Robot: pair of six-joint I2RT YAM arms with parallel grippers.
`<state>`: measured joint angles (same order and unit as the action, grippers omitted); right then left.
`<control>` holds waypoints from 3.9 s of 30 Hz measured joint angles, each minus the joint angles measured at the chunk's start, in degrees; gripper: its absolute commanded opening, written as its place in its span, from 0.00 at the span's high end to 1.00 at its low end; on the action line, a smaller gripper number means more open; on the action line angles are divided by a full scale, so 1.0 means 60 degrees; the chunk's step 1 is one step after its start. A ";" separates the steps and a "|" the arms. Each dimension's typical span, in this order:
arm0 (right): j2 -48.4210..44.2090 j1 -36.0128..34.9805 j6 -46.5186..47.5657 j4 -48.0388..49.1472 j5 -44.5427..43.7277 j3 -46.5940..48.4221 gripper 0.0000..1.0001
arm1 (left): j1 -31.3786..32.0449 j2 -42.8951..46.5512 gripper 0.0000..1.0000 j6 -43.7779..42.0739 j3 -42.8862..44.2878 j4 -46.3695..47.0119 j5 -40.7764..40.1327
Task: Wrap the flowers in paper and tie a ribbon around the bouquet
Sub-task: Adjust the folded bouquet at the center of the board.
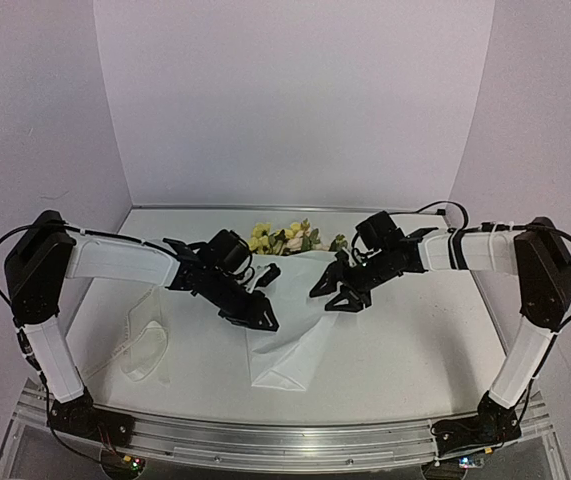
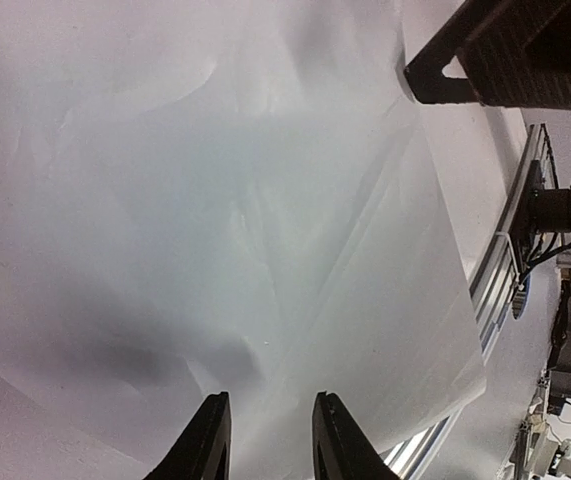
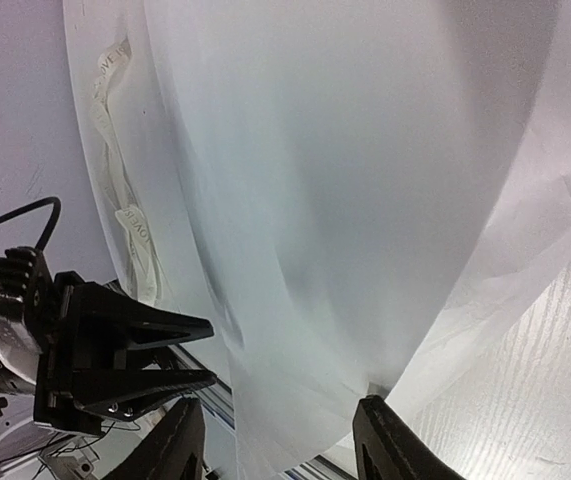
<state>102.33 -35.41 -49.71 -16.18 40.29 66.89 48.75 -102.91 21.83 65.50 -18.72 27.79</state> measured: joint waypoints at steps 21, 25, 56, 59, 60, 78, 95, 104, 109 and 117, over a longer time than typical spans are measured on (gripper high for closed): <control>0.0443 0.0333 -0.0013 -0.0517 0.0020 0.1240 0.56 | 0.0545 0.0495 0.72 0.0385 -0.0349 0.0212 -0.0158; 0.0841 0.0328 -0.0434 -0.0246 0.0161 0.1541 0.86 | 0.0727 0.0562 0.72 0.0435 -0.0493 0.0195 -0.0161; 0.1233 0.0475 -0.1690 0.1131 0.0063 0.1144 0.96 | 0.1662 0.1894 0.74 0.0655 -0.2624 0.1866 0.0528; 0.1059 0.0464 -0.1334 0.0801 -0.0018 0.1144 0.96 | 0.1648 0.2458 0.74 0.0637 -0.2665 0.2346 0.0850; 0.1035 0.0453 -0.1233 0.0706 -0.0044 0.1145 0.96 | 0.1627 0.2579 0.74 0.0639 -0.2711 0.2498 0.0955; 0.1033 0.0439 0.0290 -0.0662 -0.0548 0.2065 0.97 | 0.0601 0.1991 0.87 0.0734 -0.2891 0.2778 -0.1019; -0.1168 -0.0707 0.1241 -0.2584 -0.1665 0.0896 0.65 | 0.0843 0.0581 0.88 0.0408 -0.2434 0.2727 -0.0070; -0.0904 -0.1730 0.1001 -0.2621 -0.1474 0.0798 0.87 | 0.1012 0.0367 0.88 0.0411 -0.2438 0.2744 0.0208; -0.0233 -0.1972 0.0427 -0.2047 -0.1197 0.0796 0.88 | 0.1088 0.0364 0.88 0.0422 -0.2438 0.2756 0.0347; 0.0452 -0.2361 -0.0293 -0.1020 -0.1021 0.0544 0.89 | 0.1132 0.0266 0.88 0.0433 -0.2438 0.2906 0.0398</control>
<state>105.05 -49.57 -51.47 -22.29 34.16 70.16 55.54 -101.31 24.43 50.87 -1.29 30.18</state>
